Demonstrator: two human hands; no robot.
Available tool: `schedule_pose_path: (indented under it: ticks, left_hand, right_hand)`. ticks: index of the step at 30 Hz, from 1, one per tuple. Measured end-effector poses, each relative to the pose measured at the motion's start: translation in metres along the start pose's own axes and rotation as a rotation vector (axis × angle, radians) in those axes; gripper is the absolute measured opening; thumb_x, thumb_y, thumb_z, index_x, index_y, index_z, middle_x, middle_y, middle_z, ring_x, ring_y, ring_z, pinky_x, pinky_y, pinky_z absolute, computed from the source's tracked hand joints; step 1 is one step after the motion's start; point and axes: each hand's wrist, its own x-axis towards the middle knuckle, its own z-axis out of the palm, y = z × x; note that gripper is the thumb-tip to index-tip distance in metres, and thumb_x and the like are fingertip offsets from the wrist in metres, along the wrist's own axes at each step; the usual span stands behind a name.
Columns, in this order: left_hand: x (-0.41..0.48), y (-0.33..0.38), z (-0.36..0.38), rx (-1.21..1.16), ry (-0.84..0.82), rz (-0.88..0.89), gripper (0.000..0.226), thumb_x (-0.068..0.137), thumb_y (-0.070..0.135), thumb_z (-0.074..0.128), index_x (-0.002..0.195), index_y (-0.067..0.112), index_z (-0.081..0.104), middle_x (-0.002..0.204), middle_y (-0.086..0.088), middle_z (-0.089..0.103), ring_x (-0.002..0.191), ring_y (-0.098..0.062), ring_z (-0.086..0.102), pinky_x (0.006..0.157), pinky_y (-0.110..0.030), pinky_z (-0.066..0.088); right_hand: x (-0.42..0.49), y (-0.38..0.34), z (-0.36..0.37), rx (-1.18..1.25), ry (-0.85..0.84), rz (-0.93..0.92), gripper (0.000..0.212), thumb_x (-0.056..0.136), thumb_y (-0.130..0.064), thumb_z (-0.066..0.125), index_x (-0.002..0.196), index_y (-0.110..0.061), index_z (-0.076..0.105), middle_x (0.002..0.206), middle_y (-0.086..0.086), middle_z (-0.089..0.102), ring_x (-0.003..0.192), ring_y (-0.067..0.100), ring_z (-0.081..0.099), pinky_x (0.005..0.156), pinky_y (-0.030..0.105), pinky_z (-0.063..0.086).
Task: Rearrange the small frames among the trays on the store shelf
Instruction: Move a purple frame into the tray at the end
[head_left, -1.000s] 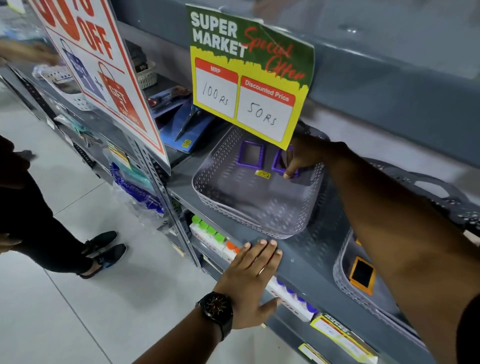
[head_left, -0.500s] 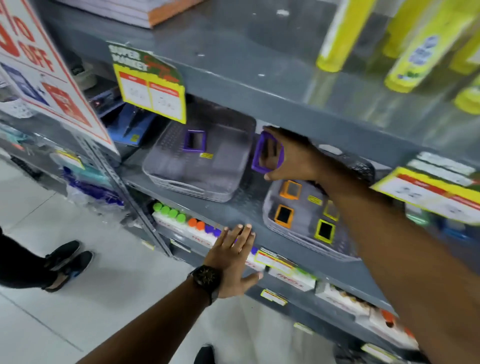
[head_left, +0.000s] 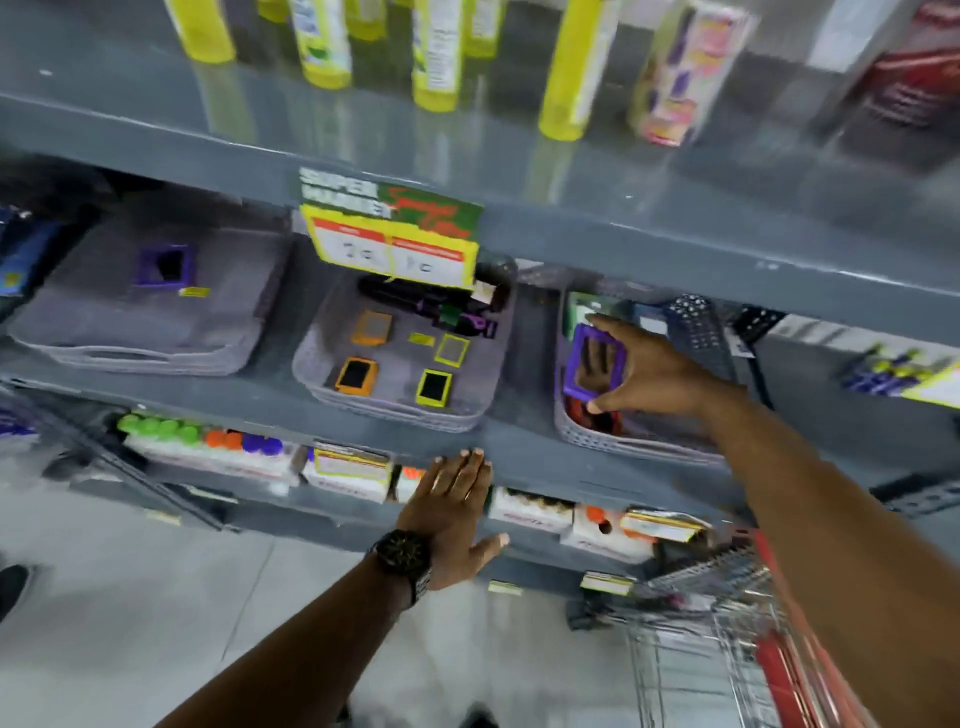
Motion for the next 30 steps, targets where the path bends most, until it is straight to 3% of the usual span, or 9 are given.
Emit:
schedule_pose_path:
  ticks: [3,6,9,11,13,17,24,28,30]
  left_hand:
    - [0.019,0.028,0.008,0.021,-0.027,0.025,0.094,0.088,0.071,0.022,0.157,0.01,0.004,0.166,-0.01,0.004,0.152,-0.028,0.004,0.123,-0.047,-0.001]
    - [0.033,0.046,0.014,0.015,-0.021,0.015,0.094,0.088,0.071,0.022,0.156,0.009,0.006,0.166,-0.01,0.005,0.152,-0.028,0.005,0.123,-0.047,0.001]
    - [0.046,0.059,0.017,0.011,-0.015,0.0,0.093,0.09,0.069,0.029,0.156,0.009,0.005,0.166,-0.01,0.003,0.152,-0.028,0.003,0.123,-0.046,-0.001]
    - [0.052,0.064,0.017,0.001,0.006,-0.016,0.092,0.091,0.068,0.032,0.156,0.008,0.009,0.165,-0.011,0.004,0.152,-0.029,0.006,0.123,-0.047,0.0]
    - [0.055,0.066,0.017,0.01,0.014,-0.031,0.091,0.091,0.068,0.031,0.156,0.008,0.011,0.165,-0.011,0.007,0.152,-0.029,0.008,0.123,-0.048,0.002]
    - [0.054,0.066,0.019,0.027,0.038,-0.031,0.09,0.091,0.067,0.032,0.156,0.008,0.013,0.165,-0.011,0.011,0.151,-0.029,0.009,0.123,-0.049,0.006]
    - [0.055,0.065,0.018,0.022,0.027,-0.037,0.083,0.096,0.064,0.028,0.157,0.01,0.008,0.166,-0.009,0.008,0.152,-0.027,0.006,0.123,-0.048,0.004]
    - [0.044,0.059,0.015,0.0,0.053,-0.05,0.081,0.097,0.063,0.032,0.155,0.009,0.017,0.164,-0.01,0.017,0.151,-0.029,0.013,0.123,-0.048,0.009]
    - [0.033,0.052,0.014,0.008,0.052,-0.048,0.081,0.096,0.063,0.031,0.155,0.008,0.019,0.163,-0.011,0.02,0.15,-0.029,0.016,0.122,-0.05,0.014]
  right_hand:
    - [-0.02,0.049,-0.021,0.03,-0.022,0.052,0.121,0.041,-0.04,0.094,0.144,-0.039,0.032,0.139,-0.011,0.051,0.12,0.011,0.057,0.107,0.036,0.045]
    - [-0.033,0.086,-0.032,0.01,-0.068,0.085,0.127,0.042,-0.029,0.097,0.149,-0.032,0.03,0.137,-0.004,0.054,0.117,0.015,0.058,0.102,0.025,0.044]
    - [-0.039,0.108,-0.034,-0.02,-0.134,0.1,0.124,0.045,-0.012,0.095,0.15,-0.021,0.03,0.127,0.011,0.063,0.105,0.024,0.064,0.083,0.015,0.05]
    - [-0.038,0.113,-0.032,-0.075,-0.178,0.092,0.118,0.047,-0.009,0.093,0.148,-0.021,0.032,0.122,0.019,0.064,0.103,0.033,0.065,0.083,0.029,0.054]
    - [-0.035,0.115,-0.03,-0.11,-0.228,0.127,0.117,0.054,-0.008,0.09,0.15,-0.031,0.026,0.119,0.012,0.065,0.101,0.028,0.066,0.085,0.037,0.057]
    - [-0.03,0.122,-0.02,-0.084,-0.282,0.165,0.11,0.064,-0.007,0.085,0.149,-0.04,0.024,0.115,-0.004,0.065,0.087,0.01,0.064,0.077,0.027,0.057]
    - [-0.025,0.12,-0.02,-0.048,-0.31,0.155,0.12,0.056,-0.011,0.09,0.147,-0.047,0.021,0.143,-0.001,0.049,0.111,0.022,0.062,0.092,0.041,0.056]
    - [-0.019,0.105,-0.025,-0.005,-0.185,0.1,0.112,0.06,-0.03,0.087,0.147,-0.048,0.019,0.157,-0.009,0.033,0.138,0.017,0.041,0.109,0.032,0.039]
    - [-0.012,0.09,-0.024,0.015,-0.111,0.046,0.104,0.065,-0.032,0.085,0.147,-0.046,0.023,0.156,-0.008,0.034,0.14,0.013,0.037,0.109,0.027,0.032]
